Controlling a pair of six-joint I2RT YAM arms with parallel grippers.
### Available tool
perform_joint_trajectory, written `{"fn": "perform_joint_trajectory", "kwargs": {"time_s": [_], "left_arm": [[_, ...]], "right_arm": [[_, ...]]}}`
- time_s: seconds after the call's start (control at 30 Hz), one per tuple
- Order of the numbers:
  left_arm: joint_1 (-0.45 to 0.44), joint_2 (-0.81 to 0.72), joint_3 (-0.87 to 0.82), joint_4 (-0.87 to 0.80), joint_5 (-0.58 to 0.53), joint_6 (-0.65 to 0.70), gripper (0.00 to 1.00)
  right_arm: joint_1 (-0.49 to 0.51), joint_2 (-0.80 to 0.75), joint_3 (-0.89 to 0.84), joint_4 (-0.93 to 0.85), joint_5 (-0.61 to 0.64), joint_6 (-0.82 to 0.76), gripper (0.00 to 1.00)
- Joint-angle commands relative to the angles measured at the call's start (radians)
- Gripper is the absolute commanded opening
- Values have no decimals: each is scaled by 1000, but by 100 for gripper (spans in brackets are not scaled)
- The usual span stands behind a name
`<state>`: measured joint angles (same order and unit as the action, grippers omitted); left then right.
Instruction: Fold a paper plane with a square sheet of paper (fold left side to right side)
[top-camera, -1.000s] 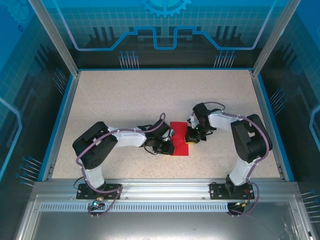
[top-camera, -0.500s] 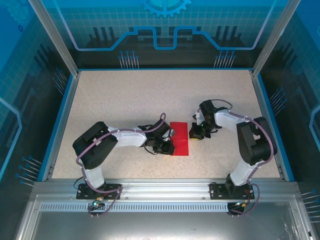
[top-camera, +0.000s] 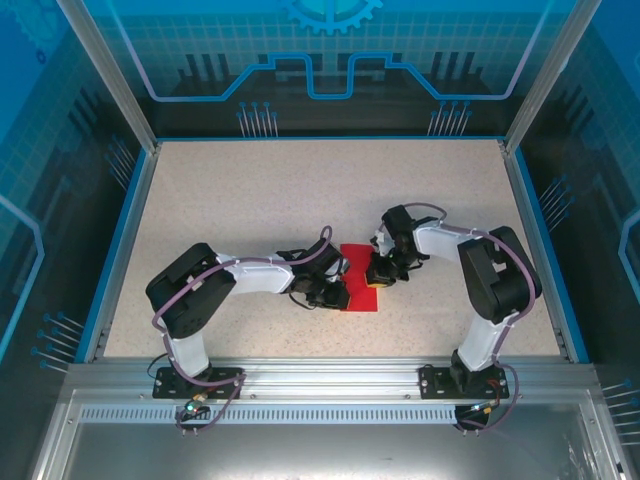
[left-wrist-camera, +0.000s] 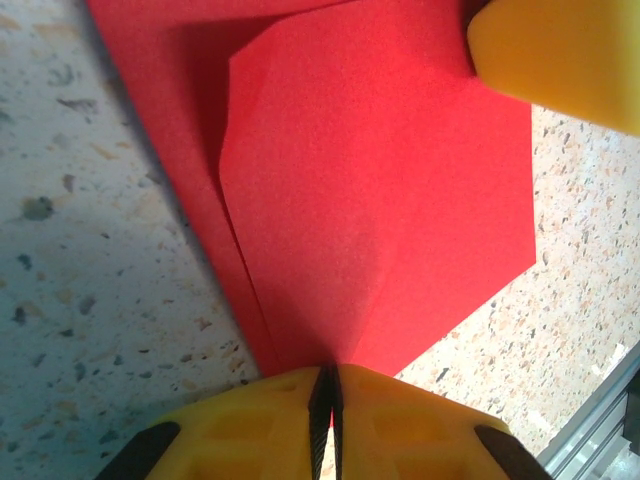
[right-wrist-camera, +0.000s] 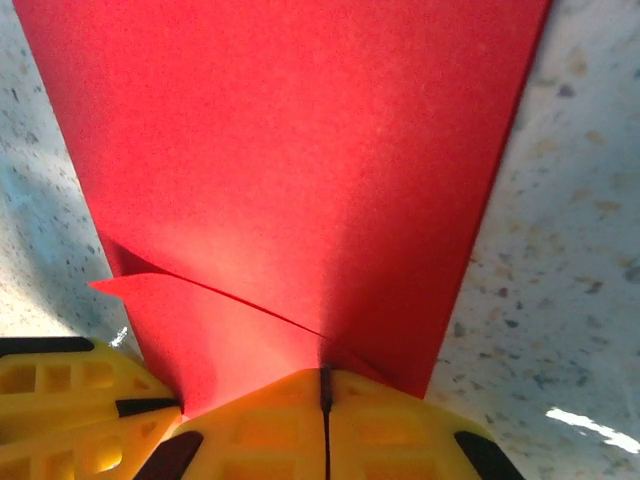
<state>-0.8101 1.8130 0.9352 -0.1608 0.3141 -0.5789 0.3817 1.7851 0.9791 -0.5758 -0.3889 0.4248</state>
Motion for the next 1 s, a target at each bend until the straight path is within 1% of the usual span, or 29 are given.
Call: {"fn": "perform_joint_trajectory", "kwargs": {"time_s": [0.0, 0.23, 0.4, 0.47, 0.57, 0.63, 0.73, 0.83, 0.97], "left_arm": [[-11, 69, -24, -119, -90, -9, 15], [-11, 69, -27, -118, -90, -9, 14], [-11, 66, -21, -116, -89, -10, 15], [-12, 65, -17, -117, -90, -8, 15], [-12, 66, -10, -120, -90, -7, 15], [-12, 65, -6, -125, -92, -3, 15], [-12, 65, -1, -127, -93, -3, 15], [-13, 65, 2, -128, -92, -3, 15], [-12, 61, 12, -136, -91, -1, 15]], "right_arm": [[-2, 30, 29, -59, 96, -17, 6], [-34, 28, 54, -106, 178, -41, 7], [-46, -13, 62, -114, 185, -43, 7], [-46, -38, 55, -105, 167, -44, 6], [-36, -76, 39, -75, 83, -49, 7], [-18, -95, 26, -58, 29, -47, 7], [16, -115, 0, -20, -19, -27, 7], [40, -89, -10, -3, -31, -12, 7], [52, -24, 3, -16, -6, -8, 7]]}}
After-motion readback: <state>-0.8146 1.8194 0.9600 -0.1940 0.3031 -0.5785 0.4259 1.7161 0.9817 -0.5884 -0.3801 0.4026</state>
